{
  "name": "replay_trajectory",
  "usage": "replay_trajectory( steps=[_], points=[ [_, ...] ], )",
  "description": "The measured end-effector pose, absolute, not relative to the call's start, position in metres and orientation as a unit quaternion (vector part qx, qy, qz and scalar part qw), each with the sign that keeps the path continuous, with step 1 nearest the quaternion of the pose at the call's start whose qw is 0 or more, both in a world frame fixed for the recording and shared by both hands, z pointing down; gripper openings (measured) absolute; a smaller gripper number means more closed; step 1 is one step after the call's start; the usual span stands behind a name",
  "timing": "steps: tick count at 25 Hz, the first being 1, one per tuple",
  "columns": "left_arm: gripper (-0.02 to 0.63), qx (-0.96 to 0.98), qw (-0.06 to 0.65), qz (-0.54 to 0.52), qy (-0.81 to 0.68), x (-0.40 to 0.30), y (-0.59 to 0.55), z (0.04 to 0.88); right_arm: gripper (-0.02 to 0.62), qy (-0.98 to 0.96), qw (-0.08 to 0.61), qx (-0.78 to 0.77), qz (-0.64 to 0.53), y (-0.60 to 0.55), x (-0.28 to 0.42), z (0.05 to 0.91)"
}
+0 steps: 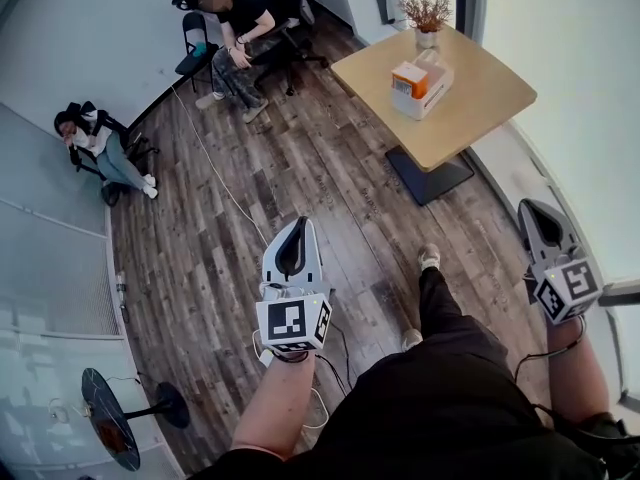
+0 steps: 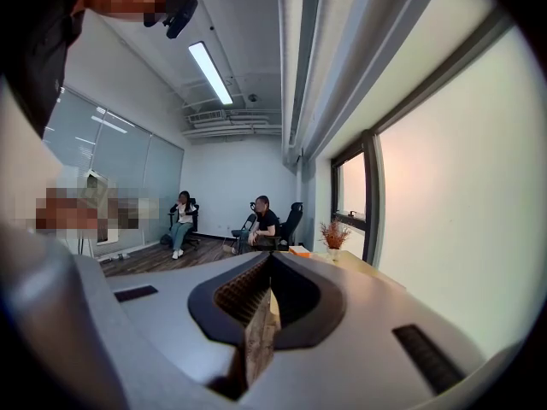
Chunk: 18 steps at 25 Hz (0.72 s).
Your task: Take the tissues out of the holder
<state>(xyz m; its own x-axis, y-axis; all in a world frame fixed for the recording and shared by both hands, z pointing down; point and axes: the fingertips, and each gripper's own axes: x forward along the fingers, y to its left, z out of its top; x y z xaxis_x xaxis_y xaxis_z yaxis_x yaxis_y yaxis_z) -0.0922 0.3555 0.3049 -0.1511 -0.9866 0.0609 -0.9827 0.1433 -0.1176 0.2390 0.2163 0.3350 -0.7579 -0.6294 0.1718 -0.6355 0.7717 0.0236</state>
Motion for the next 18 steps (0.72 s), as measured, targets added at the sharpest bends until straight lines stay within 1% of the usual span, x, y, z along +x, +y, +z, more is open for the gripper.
replay_trajectory(
  steps=[4,12,18],
  points=[
    [0.005,-0.636,0.027,-0.066,0.768,-0.114,0.332,0.297,0.005,-0.943,0.079,0.323,0.022,0.178,0.214,0.338],
    [0.005,-0.619,0.010,-0.076,0.781,-0.155,0.245,0.305,0.005,-0.951,0.082,0.296,0.019,0.083,0.163,0.337],
    [0.005,-0.618,0.002,-0.065,0.784,-0.172,0.172,0.299,0.005,-0.954,0.091,0.286,0.023,0.012,0.137,0.334]
  ],
)
